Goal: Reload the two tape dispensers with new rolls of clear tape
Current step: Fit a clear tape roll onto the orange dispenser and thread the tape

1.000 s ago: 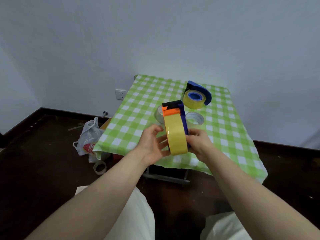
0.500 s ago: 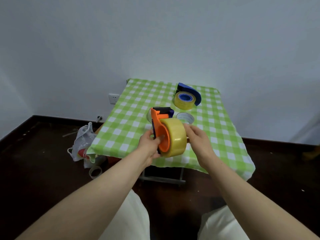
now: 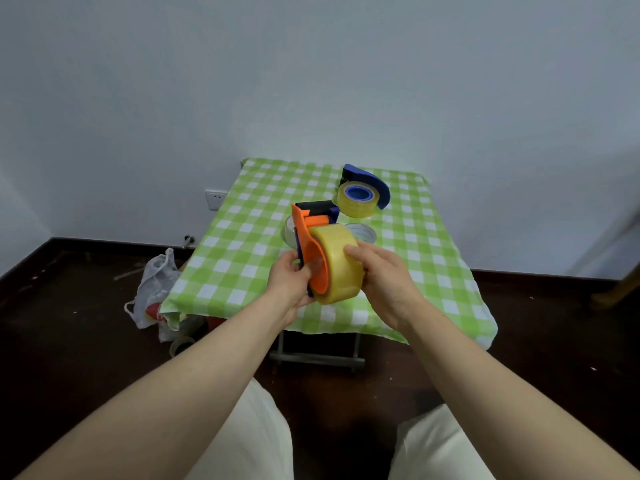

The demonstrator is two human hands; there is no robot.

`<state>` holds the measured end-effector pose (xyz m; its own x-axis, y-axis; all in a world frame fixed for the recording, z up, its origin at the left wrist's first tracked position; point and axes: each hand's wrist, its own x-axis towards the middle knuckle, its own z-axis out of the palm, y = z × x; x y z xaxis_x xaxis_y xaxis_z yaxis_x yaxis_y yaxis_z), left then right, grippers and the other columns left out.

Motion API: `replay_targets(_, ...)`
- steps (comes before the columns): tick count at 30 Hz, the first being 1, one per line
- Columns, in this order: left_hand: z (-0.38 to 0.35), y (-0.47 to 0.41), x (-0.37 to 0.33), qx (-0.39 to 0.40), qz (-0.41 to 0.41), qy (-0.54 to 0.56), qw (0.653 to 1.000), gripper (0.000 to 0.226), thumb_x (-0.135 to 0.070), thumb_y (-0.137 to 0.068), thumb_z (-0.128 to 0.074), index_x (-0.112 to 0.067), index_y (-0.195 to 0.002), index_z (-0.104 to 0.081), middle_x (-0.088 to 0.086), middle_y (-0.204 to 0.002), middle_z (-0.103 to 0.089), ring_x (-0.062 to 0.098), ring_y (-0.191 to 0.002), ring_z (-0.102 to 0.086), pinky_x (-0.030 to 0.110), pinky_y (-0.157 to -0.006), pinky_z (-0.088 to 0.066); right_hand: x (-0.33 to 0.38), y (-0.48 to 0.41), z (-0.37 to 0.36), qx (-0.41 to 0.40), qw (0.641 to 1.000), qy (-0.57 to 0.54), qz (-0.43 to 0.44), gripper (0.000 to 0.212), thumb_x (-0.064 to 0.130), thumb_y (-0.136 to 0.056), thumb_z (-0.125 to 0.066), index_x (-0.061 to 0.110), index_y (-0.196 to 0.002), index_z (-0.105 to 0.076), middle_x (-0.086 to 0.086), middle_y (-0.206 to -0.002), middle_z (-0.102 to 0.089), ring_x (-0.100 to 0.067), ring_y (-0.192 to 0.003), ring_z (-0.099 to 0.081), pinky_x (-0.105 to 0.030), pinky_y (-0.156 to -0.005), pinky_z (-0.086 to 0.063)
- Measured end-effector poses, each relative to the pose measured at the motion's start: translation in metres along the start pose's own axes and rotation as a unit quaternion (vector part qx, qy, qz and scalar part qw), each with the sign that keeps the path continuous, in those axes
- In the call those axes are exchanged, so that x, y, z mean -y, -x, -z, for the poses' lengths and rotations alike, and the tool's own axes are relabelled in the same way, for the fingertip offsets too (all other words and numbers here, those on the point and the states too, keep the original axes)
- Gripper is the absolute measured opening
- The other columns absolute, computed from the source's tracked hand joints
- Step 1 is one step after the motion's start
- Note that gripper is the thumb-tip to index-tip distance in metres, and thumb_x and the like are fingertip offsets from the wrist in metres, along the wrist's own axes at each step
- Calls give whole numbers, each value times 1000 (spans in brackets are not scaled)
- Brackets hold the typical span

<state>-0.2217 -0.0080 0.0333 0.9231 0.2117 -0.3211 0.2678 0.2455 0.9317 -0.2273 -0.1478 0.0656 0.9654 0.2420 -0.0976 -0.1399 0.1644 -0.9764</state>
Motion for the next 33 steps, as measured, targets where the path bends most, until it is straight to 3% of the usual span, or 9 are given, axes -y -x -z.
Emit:
replay_targets(4,-1,0,0,-1,-16,-18,1000,31,-18,-93,-58,-17,-123,-50,3,-105,-66,15,-86,-64,35,-63,-55,3,-5,-10,-89,994,-1,-65,11,24,-84,-56,13,-83,-60,-10,-91,-58,-25,-86,-53,-40,-77,-43)
replay_targets(8,-1,0,1,-8,-32,-40,999,30,-18,-94,-55,-18,-123,-47,6,-117,-65,23,-99,-63,41,-77,-54,4,-7,-13,-80,991,-44,-93,16,23,-81,-46,14,-90,-56,-8,-88,-56,-26,-83,-53,-40,-77,-44)
replay_targets(13,-2,-2,3,-38,-64,-46,996,36,-15,-94,-55,-12,-129,-46,11,-115,-66,21,-89,-63,34,-71,-53,4,-10,-15,-78,991,-32,-104,25,28,-69,-50,15,-89,-57,-7,-83,-59,-25,-77,-56,-40,-77,-46)
replay_targets(17,-3,-3,5,-48,-67,-54,995,36,-16,-93,-56,-13,-128,-47,12,-119,-66,22,-92,-63,35,-75,-52,7,-11,-16,-85,990,-38,-111,39,23,-53,-47,14,-91,-51,-7,-80,-51,-26,-76,-49,-40,-76,-42)
replay_targets(21,-2,-3,6,-49,-69,-60,995,36,-17,-93,-56,-15,-128,-46,10,-119,-65,22,-93,-63,37,-79,-52,7,-11,-17,-100,988,-25,-112,40,20,-50,-46,15,-90,-48,-9,-84,-47,-26,-80,-46,-40,-75,-39)
replay_targets(23,-2,-3,7,-51,-71,-62,994,37,-17,-93,-56,-15,-129,-46,10,-119,-65,22,-94,-63,38,-80,-53,7,-11,-18,-101,988,-32,-110,32,18,-49,-44,15,-80,-47,-6,-76,-47,-24,-73,-45,-36,-70,-39)
replay_targets(25,-2,-4,7,-53,-71,-61,994,37,-17,-93,-56,-15,-129,-46,11,-119,-65,23,-95,-64,40,-82,-54,6,-11,-19,-100,989,-45,-100,19,17,-52,-44,17,-71,-43,-2,-69,-43,-21,-65,-42,-33,-64,-37)
replay_targets(29,-1,-5,7,-56,-67,-63,994,35,-16,-93,-56,-15,-127,-47,12,-118,-66,24,-96,-64,43,-85,-53,5,-11,-18,-92,990,-24,-102,11,19,-79,-44,13,-82,-53,-4,-71,-55,-23,-70,-52,-38,-75,-43)
replay_targets(33,1,-5,9,-60,-60,-77,993,35,-17,-93,-56,-16,-127,-48,11,-117,-66,26,-97,-65,40,-81,-53,4,-12,-19,-100,990,-31,-99,7,13,-77,-41,15,-71,-45,-4,-70,-48,-22,-70,-46,-39,-74,-39)
